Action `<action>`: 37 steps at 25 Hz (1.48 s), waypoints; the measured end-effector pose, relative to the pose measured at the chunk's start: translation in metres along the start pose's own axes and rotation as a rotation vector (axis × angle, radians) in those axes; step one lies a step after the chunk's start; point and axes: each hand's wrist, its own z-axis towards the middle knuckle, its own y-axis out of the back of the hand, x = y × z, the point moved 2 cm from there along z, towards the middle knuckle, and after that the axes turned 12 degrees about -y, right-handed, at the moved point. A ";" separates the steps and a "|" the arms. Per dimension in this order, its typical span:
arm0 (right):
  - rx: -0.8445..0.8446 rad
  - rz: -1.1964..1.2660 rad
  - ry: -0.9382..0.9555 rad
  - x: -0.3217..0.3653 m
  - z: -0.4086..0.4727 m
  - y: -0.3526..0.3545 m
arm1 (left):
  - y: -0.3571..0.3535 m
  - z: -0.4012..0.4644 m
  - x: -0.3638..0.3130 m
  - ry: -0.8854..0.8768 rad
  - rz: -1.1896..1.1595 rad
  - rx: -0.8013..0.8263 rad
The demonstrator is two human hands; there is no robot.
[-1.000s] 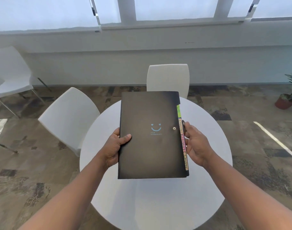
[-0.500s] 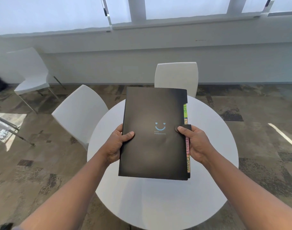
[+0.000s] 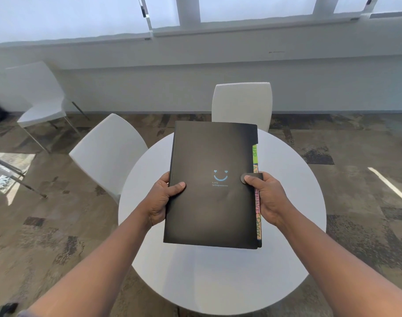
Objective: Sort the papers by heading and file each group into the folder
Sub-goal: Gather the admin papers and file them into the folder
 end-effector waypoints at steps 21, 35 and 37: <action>-0.347 -0.505 -0.336 -0.159 0.055 0.038 | 0.076 0.024 0.136 0.507 0.527 0.067; -0.335 -0.536 -0.412 -0.171 0.080 0.047 | 0.075 0.039 0.159 0.593 0.567 0.064; -0.339 -0.556 -0.403 -0.169 0.081 0.045 | 0.076 0.042 0.162 0.575 0.563 0.058</action>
